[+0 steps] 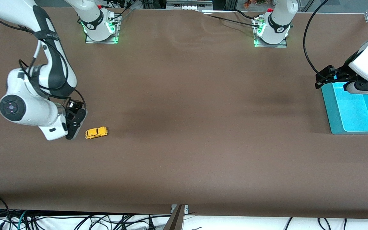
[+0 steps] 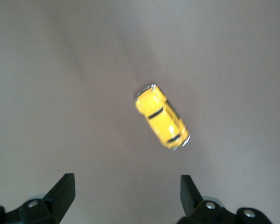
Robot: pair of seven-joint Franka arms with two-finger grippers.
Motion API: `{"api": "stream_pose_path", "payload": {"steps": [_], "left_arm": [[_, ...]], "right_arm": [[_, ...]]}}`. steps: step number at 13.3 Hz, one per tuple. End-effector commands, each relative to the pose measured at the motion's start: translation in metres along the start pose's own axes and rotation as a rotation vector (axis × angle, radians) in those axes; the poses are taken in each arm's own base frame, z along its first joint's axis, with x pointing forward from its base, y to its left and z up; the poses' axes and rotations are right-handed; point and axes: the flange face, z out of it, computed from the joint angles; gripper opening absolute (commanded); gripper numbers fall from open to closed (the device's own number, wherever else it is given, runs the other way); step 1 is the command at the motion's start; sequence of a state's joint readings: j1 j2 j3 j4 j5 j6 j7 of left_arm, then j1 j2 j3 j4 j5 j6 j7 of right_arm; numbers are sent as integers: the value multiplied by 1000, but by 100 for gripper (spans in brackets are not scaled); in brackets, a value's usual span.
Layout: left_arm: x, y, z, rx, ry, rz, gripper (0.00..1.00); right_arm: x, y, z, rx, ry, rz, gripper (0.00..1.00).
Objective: Wind and store yellow beetle car
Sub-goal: 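Reach the right gripper down over the yellow beetle car, then close the right gripper on the yellow car's body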
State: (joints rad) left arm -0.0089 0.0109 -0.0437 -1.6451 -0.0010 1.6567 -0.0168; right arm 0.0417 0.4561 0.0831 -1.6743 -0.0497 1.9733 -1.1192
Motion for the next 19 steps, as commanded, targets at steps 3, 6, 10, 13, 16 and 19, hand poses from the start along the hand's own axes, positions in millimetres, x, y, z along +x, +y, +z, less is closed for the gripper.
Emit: {"api": "stream_pose_path", "payload": {"steps": [3, 6, 10, 13, 16, 19], "left_arm": [[-3, 0, -4, -23, -4, -8, 100], [-3, 0, -3, -23, -9, -8, 100], [-4, 0, -3, -23, -9, -8, 100], [-4, 0, -3, -21, -9, -8, 100], [-4, 0, -3, -23, -9, -8, 100], [-4, 0, -3, -23, -9, -8, 100]], "right_arm": [[3, -3, 50, -129, 33, -320, 99], [7, 4, 77, -162, 39, -454, 99], [9, 9, 106, -198, 48, -540, 99], [8, 7, 121, -206, 49, -572, 99], [7, 8, 126, -214, 47, -614, 99], [5, 8, 127, -214, 44, -637, 93]]}}
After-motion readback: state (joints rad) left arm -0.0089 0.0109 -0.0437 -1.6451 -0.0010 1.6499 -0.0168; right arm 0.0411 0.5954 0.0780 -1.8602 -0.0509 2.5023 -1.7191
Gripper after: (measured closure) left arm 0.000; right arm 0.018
